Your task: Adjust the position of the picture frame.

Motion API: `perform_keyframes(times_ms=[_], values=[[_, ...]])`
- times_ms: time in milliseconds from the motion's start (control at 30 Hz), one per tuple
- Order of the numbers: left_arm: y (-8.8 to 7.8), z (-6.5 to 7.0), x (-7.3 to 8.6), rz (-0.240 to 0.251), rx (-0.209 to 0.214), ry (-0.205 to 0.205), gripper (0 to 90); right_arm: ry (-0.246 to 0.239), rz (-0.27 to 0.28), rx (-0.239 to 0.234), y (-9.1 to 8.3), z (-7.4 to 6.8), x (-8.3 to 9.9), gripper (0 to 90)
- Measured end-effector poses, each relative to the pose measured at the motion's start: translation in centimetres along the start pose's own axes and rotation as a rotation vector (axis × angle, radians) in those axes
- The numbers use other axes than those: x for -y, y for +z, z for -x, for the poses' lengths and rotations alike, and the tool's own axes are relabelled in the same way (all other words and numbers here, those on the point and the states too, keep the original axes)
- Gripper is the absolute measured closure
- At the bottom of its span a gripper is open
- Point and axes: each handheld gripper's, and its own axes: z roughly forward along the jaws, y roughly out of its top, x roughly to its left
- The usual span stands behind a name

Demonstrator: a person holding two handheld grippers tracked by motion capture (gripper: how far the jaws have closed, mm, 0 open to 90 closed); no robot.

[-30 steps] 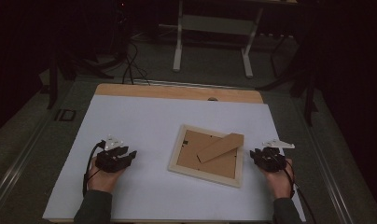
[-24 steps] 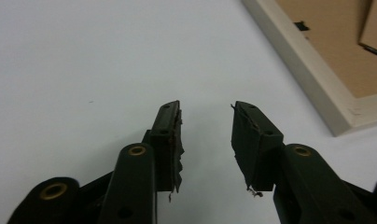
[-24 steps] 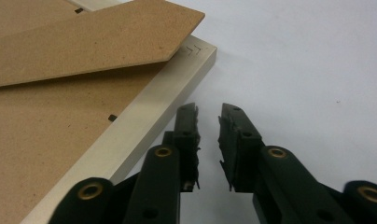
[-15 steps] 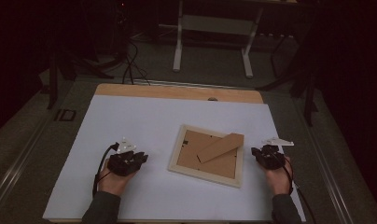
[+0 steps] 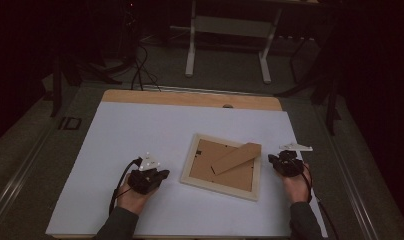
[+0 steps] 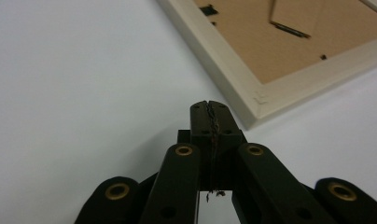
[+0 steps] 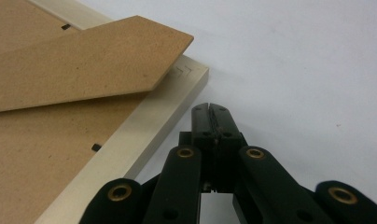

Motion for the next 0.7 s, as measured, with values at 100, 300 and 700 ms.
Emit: perform_keyframes(times_ms=[100,300,700], values=[[0.5,0.7,0.0,-0.013,0.01,0.023,90.0,0.001,-0.005,0.001,0.3,0.1,-0.2,89.8],[1.6,2.1,0.0,-0.043,0.038,0.067,90.0,0.002,-0.004,0.007,0.7,0.3,-0.7,89.8],[3.6,4.0,0.0,-0.096,0.055,0.14,90.0,0.02,0.001,0.006,1.3,1.1,-1.7,89.8]])
